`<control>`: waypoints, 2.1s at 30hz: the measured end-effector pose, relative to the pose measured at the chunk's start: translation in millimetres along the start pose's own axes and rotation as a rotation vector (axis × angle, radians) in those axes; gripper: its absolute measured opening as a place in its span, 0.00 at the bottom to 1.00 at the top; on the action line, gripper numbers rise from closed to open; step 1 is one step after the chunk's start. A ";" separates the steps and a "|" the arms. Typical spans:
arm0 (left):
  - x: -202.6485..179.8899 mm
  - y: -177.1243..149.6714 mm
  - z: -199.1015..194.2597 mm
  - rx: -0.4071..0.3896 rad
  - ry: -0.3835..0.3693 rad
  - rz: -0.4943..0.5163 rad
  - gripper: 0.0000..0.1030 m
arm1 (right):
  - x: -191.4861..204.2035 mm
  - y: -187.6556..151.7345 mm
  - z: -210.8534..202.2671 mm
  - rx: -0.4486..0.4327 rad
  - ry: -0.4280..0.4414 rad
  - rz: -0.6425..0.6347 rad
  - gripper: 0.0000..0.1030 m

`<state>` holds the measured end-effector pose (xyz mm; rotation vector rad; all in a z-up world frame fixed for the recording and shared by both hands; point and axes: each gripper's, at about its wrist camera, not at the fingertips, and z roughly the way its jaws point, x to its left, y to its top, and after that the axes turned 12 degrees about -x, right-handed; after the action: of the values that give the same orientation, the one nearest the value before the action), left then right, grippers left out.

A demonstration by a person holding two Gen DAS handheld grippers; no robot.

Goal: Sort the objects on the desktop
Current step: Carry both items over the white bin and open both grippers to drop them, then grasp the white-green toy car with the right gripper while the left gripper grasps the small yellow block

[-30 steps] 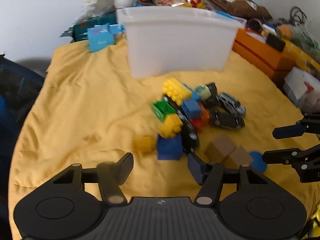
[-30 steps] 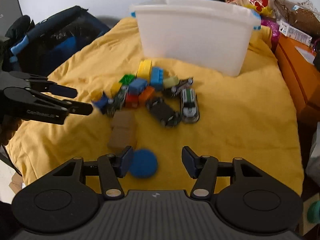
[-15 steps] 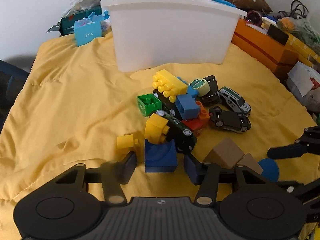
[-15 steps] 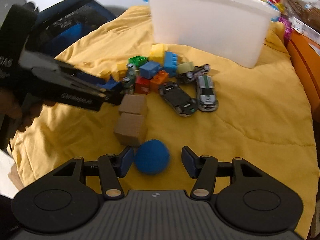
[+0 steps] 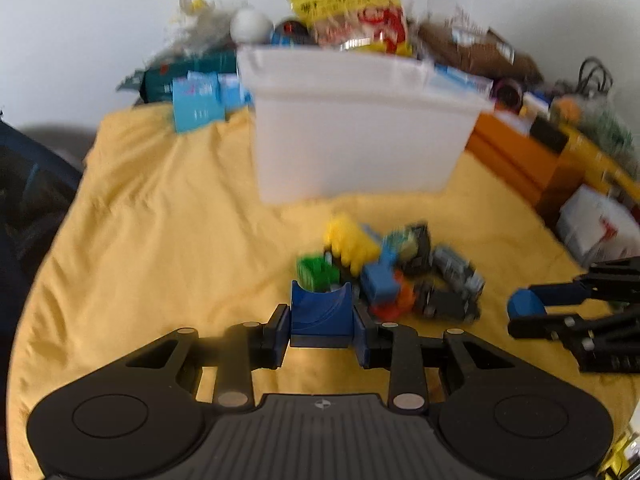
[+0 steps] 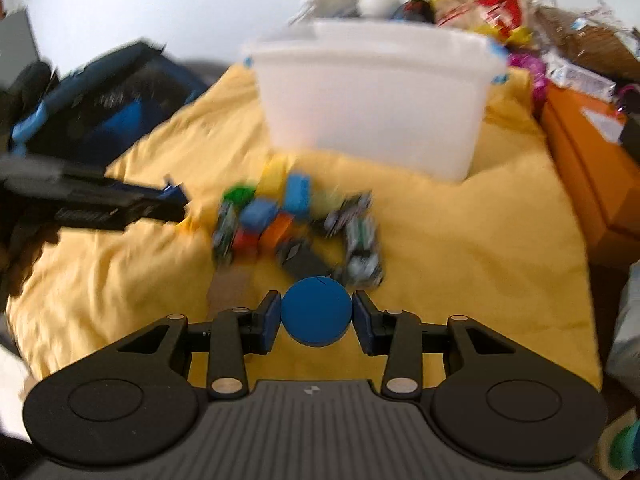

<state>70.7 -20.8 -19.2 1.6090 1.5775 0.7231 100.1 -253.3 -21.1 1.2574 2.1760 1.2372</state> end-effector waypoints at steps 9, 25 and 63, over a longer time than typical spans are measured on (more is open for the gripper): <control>5.6 78.0 -8.3 -0.085 0.010 -0.014 0.35 | -23.7 87.3 2.3 -0.160 -0.023 0.040 0.41; 11.0 197.7 51.9 -0.038 -0.023 -0.025 0.35 | -74.4 197.7 51.8 -0.090 -0.025 0.110 0.41; 24.8 80.1 19.7 -0.063 0.065 0.072 0.63 | -31.6 64.1 35.9 -0.030 -0.027 -0.018 0.59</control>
<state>133.9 5.1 33.2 1.6184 1.5332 0.8627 174.7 -246.1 7.0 1.2330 2.1371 1.2339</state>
